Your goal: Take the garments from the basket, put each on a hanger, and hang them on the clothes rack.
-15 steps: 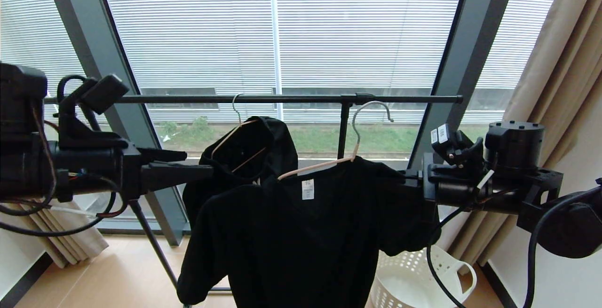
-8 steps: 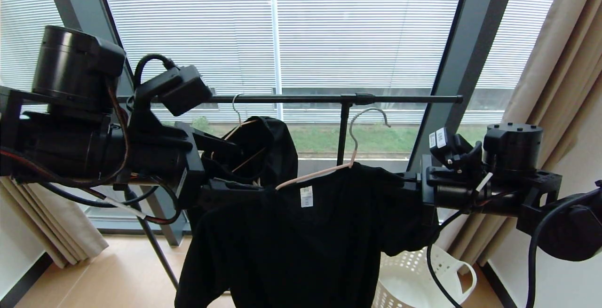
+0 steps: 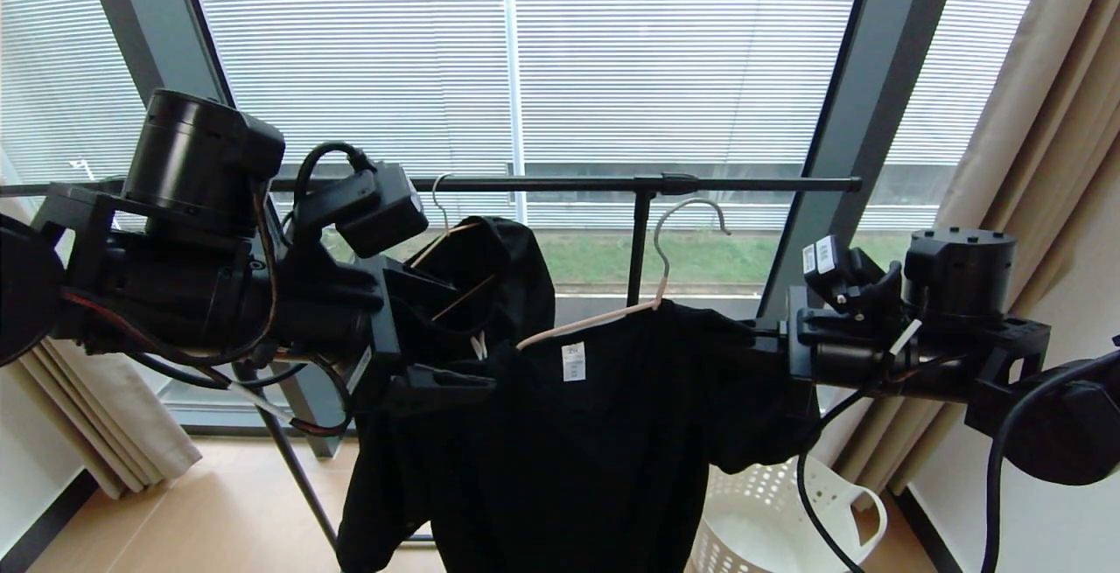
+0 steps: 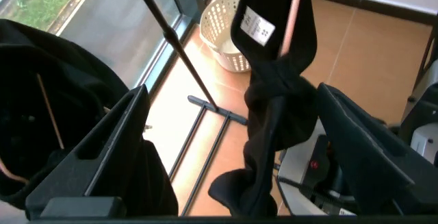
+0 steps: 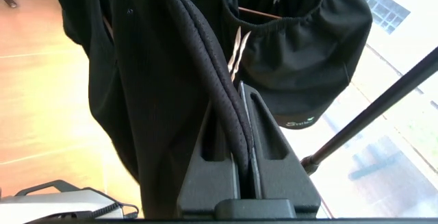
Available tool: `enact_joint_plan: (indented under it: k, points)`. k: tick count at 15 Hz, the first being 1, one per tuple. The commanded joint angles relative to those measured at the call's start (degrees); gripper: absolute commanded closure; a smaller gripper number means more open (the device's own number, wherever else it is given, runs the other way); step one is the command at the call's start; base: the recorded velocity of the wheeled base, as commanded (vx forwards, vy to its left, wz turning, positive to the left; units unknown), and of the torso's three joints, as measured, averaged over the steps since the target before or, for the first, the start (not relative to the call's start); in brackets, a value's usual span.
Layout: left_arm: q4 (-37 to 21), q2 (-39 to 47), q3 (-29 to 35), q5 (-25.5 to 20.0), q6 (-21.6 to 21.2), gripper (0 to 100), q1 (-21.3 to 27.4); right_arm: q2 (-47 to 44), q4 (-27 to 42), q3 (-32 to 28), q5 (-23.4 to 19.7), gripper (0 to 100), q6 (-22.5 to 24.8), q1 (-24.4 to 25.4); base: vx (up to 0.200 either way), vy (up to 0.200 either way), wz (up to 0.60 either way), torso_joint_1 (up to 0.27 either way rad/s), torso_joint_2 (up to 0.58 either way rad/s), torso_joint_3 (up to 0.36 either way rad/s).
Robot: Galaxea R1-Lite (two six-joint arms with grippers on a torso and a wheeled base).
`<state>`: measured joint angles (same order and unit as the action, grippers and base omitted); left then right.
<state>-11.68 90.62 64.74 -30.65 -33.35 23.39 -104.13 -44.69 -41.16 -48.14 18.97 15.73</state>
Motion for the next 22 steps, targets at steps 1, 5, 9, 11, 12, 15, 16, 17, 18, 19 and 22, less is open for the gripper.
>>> enact_joint_plan:
  k: [1,5,9,11,12,15,16,17,18,19,22]
  points:
    - [-0.01,0.52,-0.85,-0.03,-0.4,0,0.07,0.16,-0.05,0.02,-0.02,100,0.02,0.01,0.0,0.0,0.0,0.0,0.0,0.0]
    - [0.52,3.95,-0.5,-0.2,-0.57,0,0.69,0.42,-0.22,0.37,-0.02,100,0.02,0.01,0.0,0.0,0.0,0.0,0.0,0.0]
    - [2.27,5.97,-0.14,-0.38,-0.48,0,0.78,0.77,-0.22,0.46,-0.02,100,0.02,0.09,0.0,0.0,0.0,0.0,0.0,0.0]
    - [3.33,6.49,-0.23,-0.38,-0.4,0,1.48,0.77,-0.22,0.46,-0.02,100,0.02,0.18,0.0,0.0,0.0,0.0,0.0,0.0]
    - [3.33,6.58,-0.23,-0.38,-0.4,0,1.57,0.86,-0.22,0.46,-0.02,100,0.02,0.18,0.0,0.0,0.0,0.0,0.0,0.0]
    - [3.33,6.76,-0.41,-0.38,-0.4,0,1.66,1.3,-0.22,0.73,-0.02,100,0.02,0.36,0.0,0.0,0.0,0.0,0.0,0.0]
    - [3.33,6.76,-0.41,-0.38,-0.4,0,1.66,1.39,-0.22,0.73,-0.02,100,0.02,0.36,0.0,0.0,0.0,0.0,0.0,0.0]
    - [3.33,6.76,-0.5,-0.38,-0.22,0,1.66,1.48,-0.22,0.73,-0.02,100,0.02,0.36,0.0,0.0,0.0,0.0,0.0,0.0]
    - [3.33,6.67,-0.5,-0.29,-0.04,100,1.66,1.48,-0.22,0.73,-0.02,100,0.02,0.36,0.0,0.0,0.0,0.0,0.0,0.0]
    - [3.33,6.67,-0.41,-0.38,-0.04,100,1.66,1.48,-0.22,0.73,-0.02,100,0.02,0.36,0.0,0.0,0.0,0.0,0.0,0.0]
    - [3.33,6.05,-1.11,-0.55,-0.13,100,1.48,1.3,-0.22,0.64,-0.11,100,-0.07,0.36,0.0,0.0,0.0,0.0,0.0,0.0]
